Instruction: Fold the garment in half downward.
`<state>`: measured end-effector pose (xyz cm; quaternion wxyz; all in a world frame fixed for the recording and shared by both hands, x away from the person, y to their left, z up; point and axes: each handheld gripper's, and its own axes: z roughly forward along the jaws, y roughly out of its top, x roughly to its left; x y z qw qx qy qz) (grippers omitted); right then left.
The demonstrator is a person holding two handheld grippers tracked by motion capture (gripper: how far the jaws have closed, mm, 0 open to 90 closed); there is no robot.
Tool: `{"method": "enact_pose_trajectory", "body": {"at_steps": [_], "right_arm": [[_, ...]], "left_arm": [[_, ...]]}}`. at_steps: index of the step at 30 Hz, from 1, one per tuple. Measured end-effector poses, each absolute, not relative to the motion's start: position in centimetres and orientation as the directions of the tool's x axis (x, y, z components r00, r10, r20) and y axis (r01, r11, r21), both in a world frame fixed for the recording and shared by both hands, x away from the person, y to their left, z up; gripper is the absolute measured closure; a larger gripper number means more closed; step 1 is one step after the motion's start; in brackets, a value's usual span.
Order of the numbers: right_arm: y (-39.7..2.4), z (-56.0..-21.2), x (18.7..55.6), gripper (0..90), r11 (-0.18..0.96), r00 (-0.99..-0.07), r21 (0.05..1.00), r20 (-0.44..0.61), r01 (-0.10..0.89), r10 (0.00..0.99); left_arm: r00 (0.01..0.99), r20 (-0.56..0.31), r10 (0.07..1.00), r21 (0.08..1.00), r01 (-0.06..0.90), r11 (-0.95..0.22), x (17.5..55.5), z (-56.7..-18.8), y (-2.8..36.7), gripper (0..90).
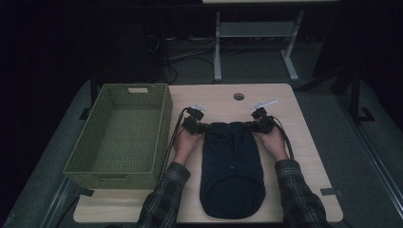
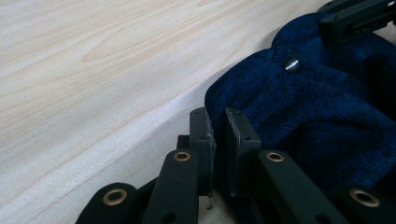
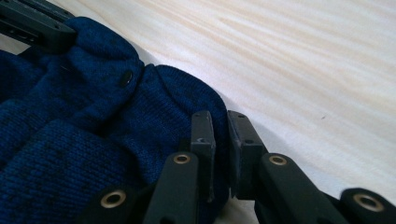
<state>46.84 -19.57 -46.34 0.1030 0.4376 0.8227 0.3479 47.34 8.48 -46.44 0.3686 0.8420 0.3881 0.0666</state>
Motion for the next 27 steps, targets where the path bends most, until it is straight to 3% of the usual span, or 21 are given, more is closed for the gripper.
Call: {"method": "enact_pose_trajectory", "body": {"at_steps": [7, 27], "right_arm": [[-20.0, -44.8, 46.5, 81.9, 0.360, -0.597, 0.694, 0.125, 0.623, 0.793], [-20.3, -39.2, 46.4, 81.7, 0.315, -0.600, 0.798, 0.071, 0.513, 0.797]], "left_arm": [[0.682, -0.170, 0.711, 0.692, 0.596, -0.407, 47.3, -45.2, 8.3, 82.4], [0.663, -0.053, 0.747, 0.800, 0.475, -0.366, 47.4, -39.1, 8.0, 82.3]]}}
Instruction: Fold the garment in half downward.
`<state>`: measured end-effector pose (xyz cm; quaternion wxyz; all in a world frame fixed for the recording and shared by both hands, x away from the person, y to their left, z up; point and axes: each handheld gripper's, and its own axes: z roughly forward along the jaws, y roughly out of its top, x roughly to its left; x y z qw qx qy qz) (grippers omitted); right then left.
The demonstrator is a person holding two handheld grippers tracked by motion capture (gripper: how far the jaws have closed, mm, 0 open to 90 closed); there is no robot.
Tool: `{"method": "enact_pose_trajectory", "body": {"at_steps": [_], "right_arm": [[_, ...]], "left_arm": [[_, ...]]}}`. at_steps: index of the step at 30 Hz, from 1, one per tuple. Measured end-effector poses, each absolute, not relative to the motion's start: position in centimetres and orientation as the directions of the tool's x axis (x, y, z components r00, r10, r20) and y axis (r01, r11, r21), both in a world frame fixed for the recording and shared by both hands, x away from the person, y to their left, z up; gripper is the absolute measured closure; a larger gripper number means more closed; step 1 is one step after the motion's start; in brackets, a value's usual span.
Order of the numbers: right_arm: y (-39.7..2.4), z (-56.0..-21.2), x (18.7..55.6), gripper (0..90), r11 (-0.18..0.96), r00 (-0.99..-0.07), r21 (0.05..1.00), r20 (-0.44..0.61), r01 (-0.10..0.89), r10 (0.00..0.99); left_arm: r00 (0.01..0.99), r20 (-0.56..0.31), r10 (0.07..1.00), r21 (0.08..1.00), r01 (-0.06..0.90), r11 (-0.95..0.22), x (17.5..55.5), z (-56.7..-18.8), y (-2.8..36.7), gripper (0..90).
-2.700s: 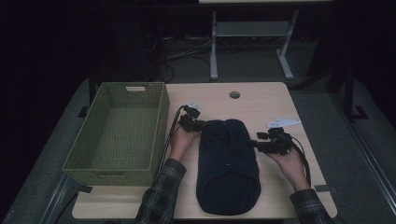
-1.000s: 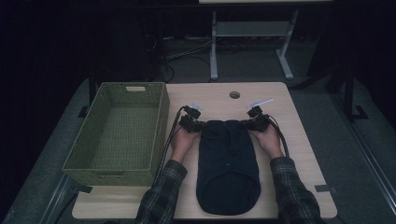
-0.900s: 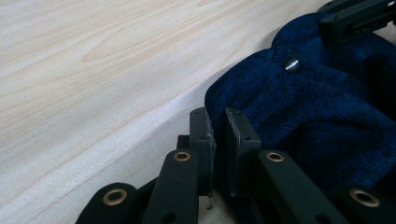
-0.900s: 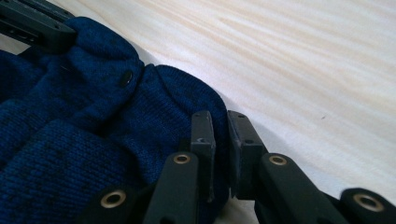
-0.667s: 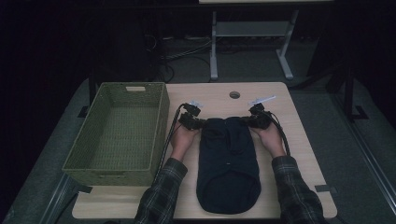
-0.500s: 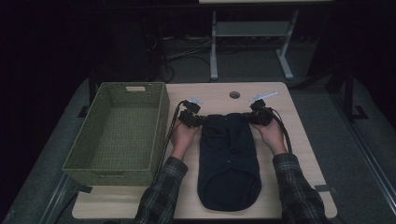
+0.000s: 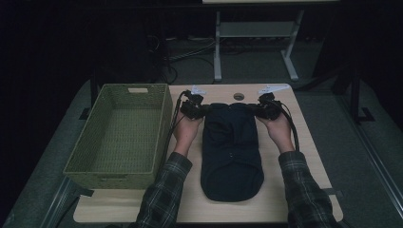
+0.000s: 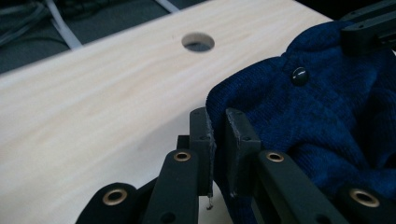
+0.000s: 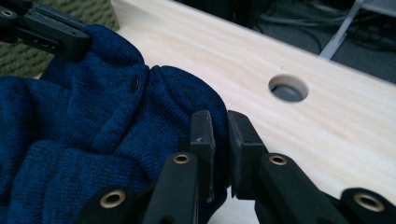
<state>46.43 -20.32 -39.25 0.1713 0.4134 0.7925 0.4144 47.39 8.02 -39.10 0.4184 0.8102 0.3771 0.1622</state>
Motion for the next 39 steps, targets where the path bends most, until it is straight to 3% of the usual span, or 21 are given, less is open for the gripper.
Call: {"method": "enact_pose_trajectory", "body": {"at_steps": [10, 25, 39], "right_arm": [[-20.7, -35.9, 46.0, 81.7, 0.306, -0.607, 0.839, 0.036, 0.450, 0.794], [-21.9, -36.9, 42.1, 81.0, 0.293, -0.639, 0.856, 0.056, 0.427, 0.767], [-21.7, -38.0, 38.7, 80.6, 0.325, -0.671, 0.842, 0.057, 0.430, 0.740]], "left_arm": [[0.677, -0.002, 0.736, 0.836, 0.404, -0.370, 47.0, -36.0, 7.8, 81.9], [0.756, 0.006, 0.655, 0.862, 0.328, -0.386, 43.5, -36.0, 8.1, 81.5], [0.789, -0.004, 0.614, 0.846, 0.330, -0.418, 41.0, -37.1, 8.5, 81.4]]}}
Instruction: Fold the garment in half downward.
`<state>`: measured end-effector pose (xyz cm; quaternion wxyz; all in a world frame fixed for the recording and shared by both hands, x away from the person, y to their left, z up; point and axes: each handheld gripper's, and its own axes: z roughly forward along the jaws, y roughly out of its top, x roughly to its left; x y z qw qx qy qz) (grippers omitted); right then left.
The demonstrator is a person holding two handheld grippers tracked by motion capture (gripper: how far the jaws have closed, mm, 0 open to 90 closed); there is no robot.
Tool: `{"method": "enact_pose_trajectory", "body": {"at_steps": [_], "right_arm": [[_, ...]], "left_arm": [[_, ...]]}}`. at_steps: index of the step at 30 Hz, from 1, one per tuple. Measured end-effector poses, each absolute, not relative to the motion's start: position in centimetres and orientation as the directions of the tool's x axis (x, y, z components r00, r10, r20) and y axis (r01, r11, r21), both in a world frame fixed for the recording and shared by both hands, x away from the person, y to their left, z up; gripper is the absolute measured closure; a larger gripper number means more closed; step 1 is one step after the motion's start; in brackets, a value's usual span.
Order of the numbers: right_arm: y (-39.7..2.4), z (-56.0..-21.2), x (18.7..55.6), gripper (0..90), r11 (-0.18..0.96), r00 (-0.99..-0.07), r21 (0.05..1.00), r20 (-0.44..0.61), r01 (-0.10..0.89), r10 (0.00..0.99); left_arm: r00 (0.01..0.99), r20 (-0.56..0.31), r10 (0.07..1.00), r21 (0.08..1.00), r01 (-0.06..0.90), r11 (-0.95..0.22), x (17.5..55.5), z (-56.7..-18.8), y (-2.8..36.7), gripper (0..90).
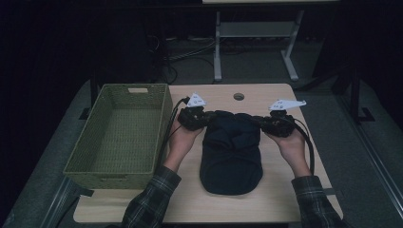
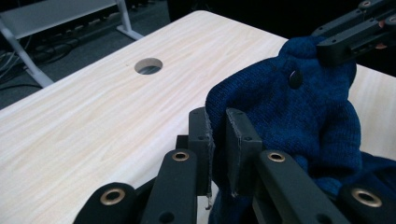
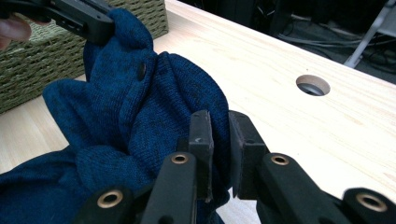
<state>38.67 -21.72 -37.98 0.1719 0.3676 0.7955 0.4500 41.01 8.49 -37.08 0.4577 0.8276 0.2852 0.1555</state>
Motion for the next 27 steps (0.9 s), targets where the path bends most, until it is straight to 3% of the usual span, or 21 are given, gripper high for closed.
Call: {"method": "enact_pose_trajectory", "body": {"at_steps": [27], "right_arm": [[-21.6, -40.1, 33.0, 77.6, 0.351, -0.715, 0.821, 0.095, 0.450, 0.693]], "left_arm": [[0.843, -0.075, 0.532, 0.803, 0.368, -0.469, 36.2, -39.7, 9.6, 79.4]]}}
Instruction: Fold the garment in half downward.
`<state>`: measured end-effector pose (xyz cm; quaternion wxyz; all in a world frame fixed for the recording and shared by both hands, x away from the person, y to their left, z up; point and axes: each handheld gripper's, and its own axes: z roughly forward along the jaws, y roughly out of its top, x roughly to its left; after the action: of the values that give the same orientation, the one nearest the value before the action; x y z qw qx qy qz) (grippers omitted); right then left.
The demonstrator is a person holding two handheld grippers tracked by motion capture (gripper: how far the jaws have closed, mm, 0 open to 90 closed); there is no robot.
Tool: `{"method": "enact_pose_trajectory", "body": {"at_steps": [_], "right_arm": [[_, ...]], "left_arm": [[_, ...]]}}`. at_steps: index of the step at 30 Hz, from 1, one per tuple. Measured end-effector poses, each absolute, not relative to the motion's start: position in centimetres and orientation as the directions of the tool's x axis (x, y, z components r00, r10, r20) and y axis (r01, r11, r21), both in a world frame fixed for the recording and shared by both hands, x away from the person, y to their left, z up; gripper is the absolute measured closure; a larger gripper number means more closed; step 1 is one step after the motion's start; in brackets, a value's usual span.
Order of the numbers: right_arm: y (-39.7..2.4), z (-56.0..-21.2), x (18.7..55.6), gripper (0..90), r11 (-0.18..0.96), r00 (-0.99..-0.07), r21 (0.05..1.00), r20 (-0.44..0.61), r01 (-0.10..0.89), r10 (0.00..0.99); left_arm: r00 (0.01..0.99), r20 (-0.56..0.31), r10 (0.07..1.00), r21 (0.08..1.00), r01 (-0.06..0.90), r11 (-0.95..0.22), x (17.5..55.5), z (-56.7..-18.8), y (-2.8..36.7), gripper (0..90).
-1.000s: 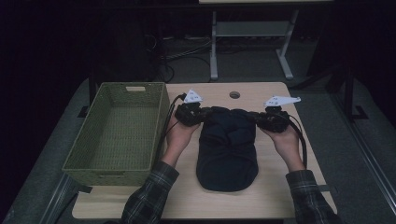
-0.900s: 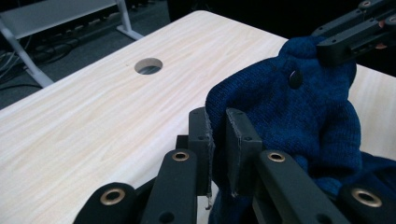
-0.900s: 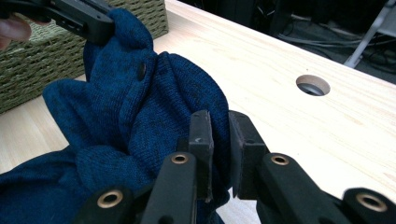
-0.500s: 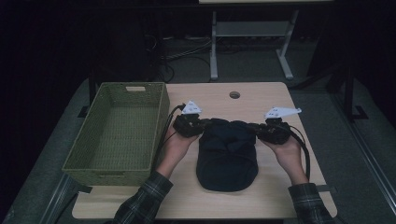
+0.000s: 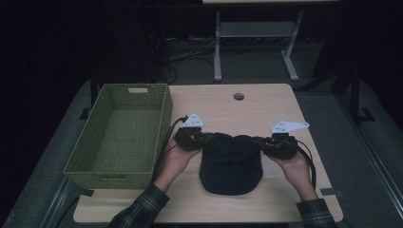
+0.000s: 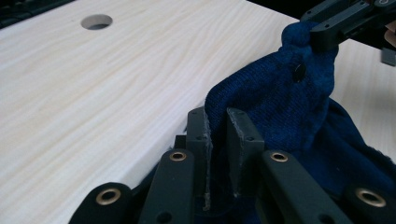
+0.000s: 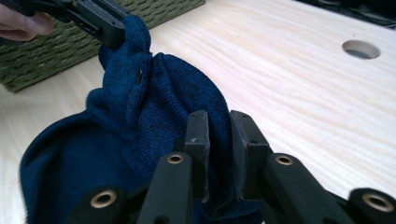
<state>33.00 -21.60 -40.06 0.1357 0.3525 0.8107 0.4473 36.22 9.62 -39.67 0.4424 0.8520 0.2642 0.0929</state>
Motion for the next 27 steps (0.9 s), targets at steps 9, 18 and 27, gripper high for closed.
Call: {"method": "enact_pose_trajectory", "body": {"at_steps": [9, 18, 27], "right_arm": [[-21.5, -41.0, 30.8, 74.2, 0.355, -0.726, 0.813, 0.117, 0.462, 0.677], [-22.0, -42.2, 28.5, 67.5, 0.348, -0.733, 0.798, 0.165, 0.492, 0.659], [-22.3, -42.1, 26.3, 52.9, 0.330, -0.743, 0.809, 0.183, 0.486, 0.644]], "left_arm": [[0.852, -0.096, 0.514, 0.797, 0.375, -0.473, 34.4, -40.5, 10.1, 75.6], [0.868, -0.114, 0.483, 0.790, 0.374, -0.486, 32.0, -41.0, 10.1, 69.5], [0.876, -0.152, 0.459, 0.782, 0.390, -0.486, 30.0, -41.1, 10.7, 59.7]]}}
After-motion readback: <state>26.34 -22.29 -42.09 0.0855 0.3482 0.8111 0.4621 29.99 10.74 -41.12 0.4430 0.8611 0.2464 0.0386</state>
